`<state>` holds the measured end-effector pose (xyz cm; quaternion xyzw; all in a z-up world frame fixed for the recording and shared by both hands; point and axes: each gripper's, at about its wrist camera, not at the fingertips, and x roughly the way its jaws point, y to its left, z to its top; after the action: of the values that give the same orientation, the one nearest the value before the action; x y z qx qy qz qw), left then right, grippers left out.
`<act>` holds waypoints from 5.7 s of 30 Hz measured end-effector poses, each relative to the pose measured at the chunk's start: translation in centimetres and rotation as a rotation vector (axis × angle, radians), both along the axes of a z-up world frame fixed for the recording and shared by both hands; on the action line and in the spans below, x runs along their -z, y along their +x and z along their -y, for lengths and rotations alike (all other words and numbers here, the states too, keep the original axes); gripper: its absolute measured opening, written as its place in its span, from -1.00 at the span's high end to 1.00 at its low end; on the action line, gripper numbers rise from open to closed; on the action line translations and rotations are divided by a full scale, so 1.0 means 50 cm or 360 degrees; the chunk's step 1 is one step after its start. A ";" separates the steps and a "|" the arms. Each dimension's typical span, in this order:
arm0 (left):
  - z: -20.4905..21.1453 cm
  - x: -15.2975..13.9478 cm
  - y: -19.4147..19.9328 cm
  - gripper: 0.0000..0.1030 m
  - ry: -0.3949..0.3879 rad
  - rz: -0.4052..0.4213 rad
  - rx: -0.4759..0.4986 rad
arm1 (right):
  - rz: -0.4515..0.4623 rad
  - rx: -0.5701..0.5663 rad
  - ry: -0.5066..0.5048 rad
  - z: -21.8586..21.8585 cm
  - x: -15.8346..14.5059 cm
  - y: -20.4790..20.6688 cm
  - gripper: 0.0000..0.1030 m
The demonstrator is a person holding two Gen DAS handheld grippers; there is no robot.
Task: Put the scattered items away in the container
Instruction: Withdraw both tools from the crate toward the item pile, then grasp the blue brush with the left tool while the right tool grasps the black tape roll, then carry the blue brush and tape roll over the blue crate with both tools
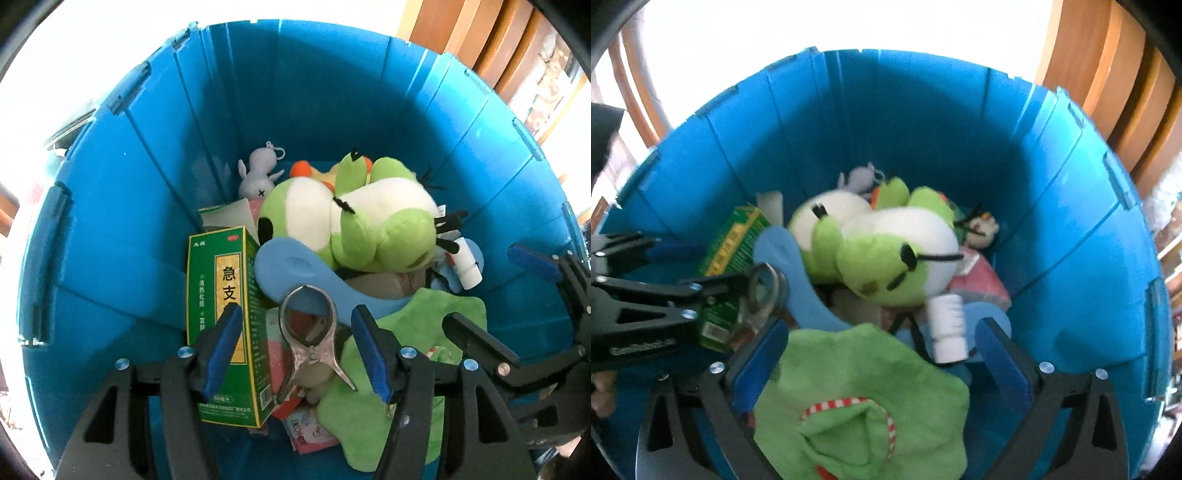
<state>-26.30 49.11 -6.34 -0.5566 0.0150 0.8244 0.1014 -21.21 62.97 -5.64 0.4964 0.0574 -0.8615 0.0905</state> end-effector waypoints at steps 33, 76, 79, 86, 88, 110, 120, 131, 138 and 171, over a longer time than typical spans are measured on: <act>0.788 -0.174 0.404 -0.46 -0.0008 -0.0759 -0.0610 | -0.0782 -0.0407 -0.0437 0.466 -0.305 0.254 -1.00; 1.375 0.182 0.264 -0.46 -0.0099 -0.0401 -0.0690 | -0.0185 -0.0127 -0.0397 1.024 0.101 0.046 -1.00; 1.387 0.227 0.222 -0.46 -0.0084 -0.0338 -0.0670 | -0.0100 -0.0167 -0.0386 1.058 0.144 0.006 -1.00; 1.432 0.343 0.100 -0.46 -0.0130 -0.0269 -0.0536 | 0.0028 -0.0072 -0.0367 1.134 0.270 -0.073 -1.00; 1.446 0.366 0.075 -0.46 -0.0084 -0.0252 -0.0511 | 0.0084 -0.0049 -0.0354 1.165 0.311 -0.097 -1.00; 1.384 0.471 -0.048 -0.26 -0.0003 -0.0196 -0.0393 | 0.0075 -0.0022 -0.0238 1.300 0.474 -0.227 -0.54; 1.363 0.429 -0.018 0.37 -0.0010 -0.0166 -0.0430 | 0.0031 -0.0100 -0.0116 1.304 0.466 -0.198 -0.13; 1.317 0.294 0.047 0.70 0.0086 -0.0263 -0.0429 | -0.0079 -0.0168 -0.0172 1.239 0.325 -0.084 -0.12; 1.286 0.182 0.086 0.71 0.0079 -0.0405 -0.0428 | -0.0224 -0.0200 -0.0235 1.248 0.201 -0.051 -0.12; 1.024 -0.138 0.237 0.72 0.0245 -0.0813 -0.0037 | -0.0792 0.0055 -0.0084 1.015 -0.181 0.158 -0.12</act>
<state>-14.45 -2.07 0.54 -0.3211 -0.0289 0.9381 0.1267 -13.32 12.22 3.38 0.2675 0.0470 -0.9597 0.0718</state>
